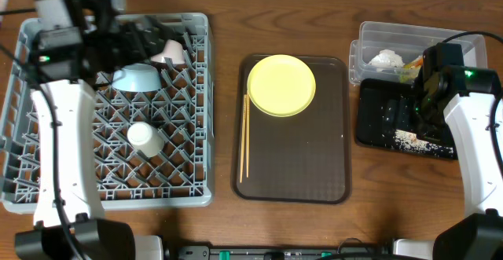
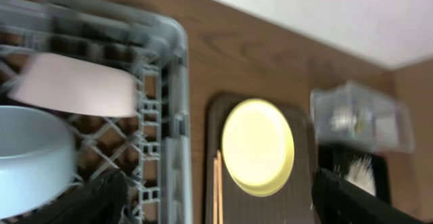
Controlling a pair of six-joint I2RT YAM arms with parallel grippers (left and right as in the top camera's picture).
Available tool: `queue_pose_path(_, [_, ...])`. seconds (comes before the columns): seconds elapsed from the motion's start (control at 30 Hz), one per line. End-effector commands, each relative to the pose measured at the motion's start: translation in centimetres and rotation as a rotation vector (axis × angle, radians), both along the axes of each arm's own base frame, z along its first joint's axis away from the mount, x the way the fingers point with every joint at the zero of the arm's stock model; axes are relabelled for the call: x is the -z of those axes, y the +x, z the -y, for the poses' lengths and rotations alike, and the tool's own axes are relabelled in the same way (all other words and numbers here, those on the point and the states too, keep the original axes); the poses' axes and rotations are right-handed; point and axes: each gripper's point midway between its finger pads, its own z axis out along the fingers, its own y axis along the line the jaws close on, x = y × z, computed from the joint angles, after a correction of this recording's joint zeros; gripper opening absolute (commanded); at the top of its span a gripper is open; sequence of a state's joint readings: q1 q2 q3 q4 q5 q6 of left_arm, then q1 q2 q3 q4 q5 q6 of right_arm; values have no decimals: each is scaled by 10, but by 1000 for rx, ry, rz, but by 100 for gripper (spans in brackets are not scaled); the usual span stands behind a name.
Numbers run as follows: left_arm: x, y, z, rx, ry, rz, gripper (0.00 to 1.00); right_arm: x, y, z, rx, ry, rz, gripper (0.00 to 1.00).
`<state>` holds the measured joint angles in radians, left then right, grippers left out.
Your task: Sort waste into correct bins and load items into the dishwasher
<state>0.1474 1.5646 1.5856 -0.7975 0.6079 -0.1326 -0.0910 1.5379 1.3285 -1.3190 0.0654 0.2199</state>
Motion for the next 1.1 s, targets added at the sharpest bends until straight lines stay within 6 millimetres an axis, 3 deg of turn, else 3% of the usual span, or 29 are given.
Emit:
queue_pose_path(0.0, [18, -2, 20, 33, 177, -28, 89, -5, -2, 5, 38, -17, 9, 96])
queue_pose_path(0.17, [34, -11, 73, 140, 353, -35, 90, -5, -5, 8, 56, -15, -1, 99])
queue_pose_path(0.37, [59, -26, 150, 312, 425, -35, 90, -5, -6, 8, 56, -15, -2, 99])
queue_pose_path(0.5, [95, -34, 199, 432, 445, -70, 90, -5, -6, 8, 56, -14, -4, 99])
queue_pose_path(0.7, [146, -40, 252, 563, 479, -87, 90, -5, -6, 8, 56, -15, -5, 99])
queue_pose_path(0.9, [196, -49, 290, 645, 501, -111, 90, -5, -7, 8, 55, -15, -5, 99])
queue_pose_path(1.07, [226, -56, 300, 679, 529, -149, 90, -5, -7, 8, 55, -15, -6, 99])
